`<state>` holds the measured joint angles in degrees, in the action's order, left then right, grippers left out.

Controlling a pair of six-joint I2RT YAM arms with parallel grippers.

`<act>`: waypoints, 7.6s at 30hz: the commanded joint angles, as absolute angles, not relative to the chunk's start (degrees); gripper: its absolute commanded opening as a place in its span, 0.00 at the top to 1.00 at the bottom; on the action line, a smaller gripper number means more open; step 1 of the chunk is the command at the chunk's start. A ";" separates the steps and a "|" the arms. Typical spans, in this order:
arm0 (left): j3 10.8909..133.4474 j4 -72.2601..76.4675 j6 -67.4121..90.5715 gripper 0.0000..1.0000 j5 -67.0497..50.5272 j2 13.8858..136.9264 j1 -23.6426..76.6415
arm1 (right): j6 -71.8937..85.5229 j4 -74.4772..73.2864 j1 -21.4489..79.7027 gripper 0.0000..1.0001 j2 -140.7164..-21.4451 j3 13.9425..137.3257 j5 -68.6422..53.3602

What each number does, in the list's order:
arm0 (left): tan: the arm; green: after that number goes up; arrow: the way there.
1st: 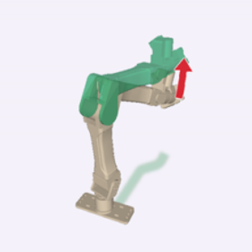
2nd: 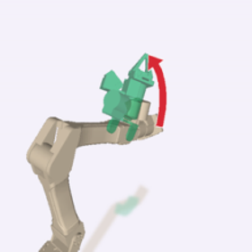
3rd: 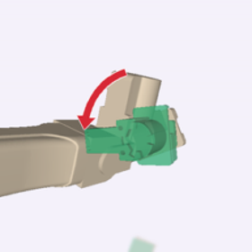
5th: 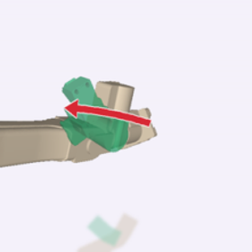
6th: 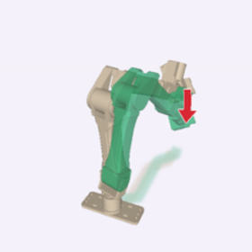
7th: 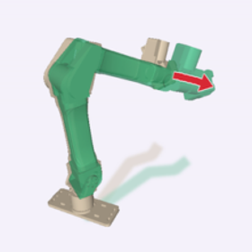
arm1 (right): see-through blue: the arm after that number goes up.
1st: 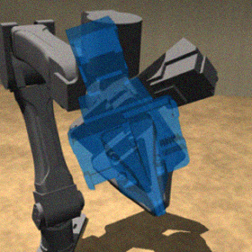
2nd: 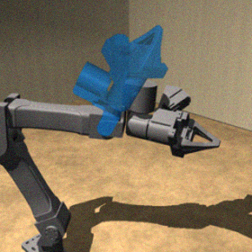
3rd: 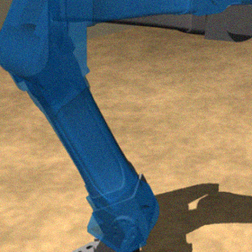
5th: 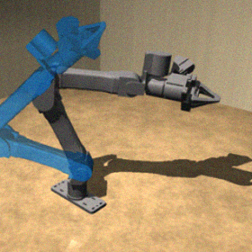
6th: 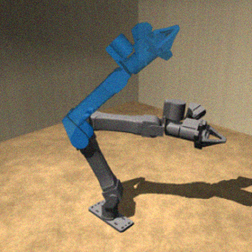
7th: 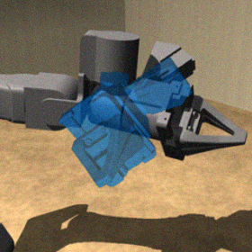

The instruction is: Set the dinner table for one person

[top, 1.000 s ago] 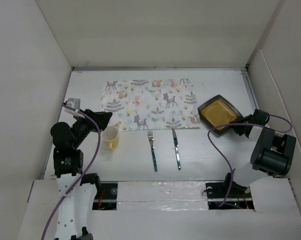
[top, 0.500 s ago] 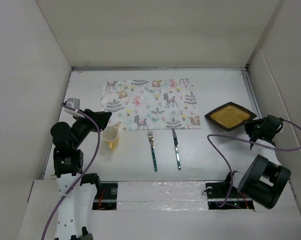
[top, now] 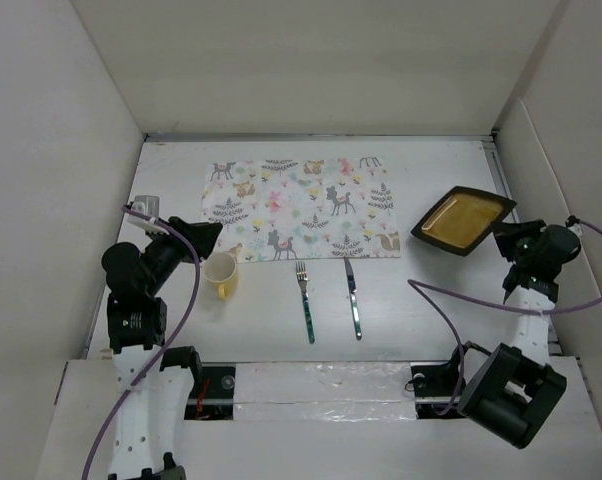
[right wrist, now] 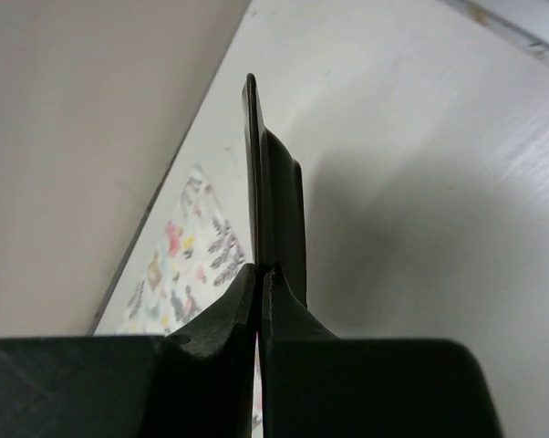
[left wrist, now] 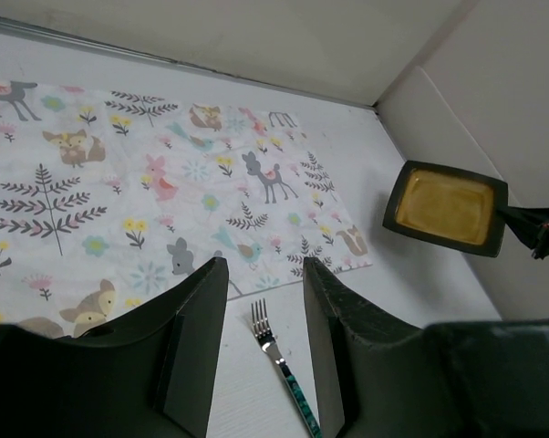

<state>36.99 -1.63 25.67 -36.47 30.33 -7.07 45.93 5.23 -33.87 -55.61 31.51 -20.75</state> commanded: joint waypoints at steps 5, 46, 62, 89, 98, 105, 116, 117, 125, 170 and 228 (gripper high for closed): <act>38.67 0.35 24.96 0.63 -37.18 31.64 -6.68 | 54.05 26.62 -16.49 1.00 -63.26 43.94 -35.51; 38.23 1.23 25.31 0.62 -38.41 36.30 -8.96 | 74.80 52.66 19.95 1.00 -123.22 68.63 -26.97; 38.05 1.85 25.75 0.62 -38.93 35.77 -8.96 | 65.05 36.05 16.70 0.46 -123.22 71.28 -30.23; 39.99 -3.51 24.61 0.76 -29.72 34.46 -8.96 | 21.10 11.60 60.80 0.51 -92.98 62.84 10.18; 41.48 -5.53 24.70 0.39 -24.53 33.66 -10.11 | 22.23 1.24 75.67 0.19 -109.32 81.29 27.76; 42.36 -6.86 24.43 0.40 -21.88 33.66 -10.11 | 24.87 -1.74 76.29 0.22 -117.24 88.85 34.88; 41.40 -5.71 24.61 0.40 -24.52 33.49 -10.11 | 28.38 -4.13 74.71 0.59 -115.32 82.53 41.92; 41.66 -5.80 24.52 0.40 -24.43 33.75 -10.11 | 28.30 -3.87 74.71 0.59 -114.79 81.92 41.31; 41.40 -5.45 24.70 0.41 -24.96 34.28 -10.11 | 19.53 2.54 73.65 0.41 -117.77 85.16 36.04; 38.94 -3.78 24.79 0.44 -30.59 34.54 -10.11 | 12.66 13.28 23.93 1.00 -102.38 82.60 20.57; 38.67 -2.03 25.05 0.95 -33.30 34.19 -10.11 | 24.07 7.30 36.28 1.00 -75.44 45.03 19.68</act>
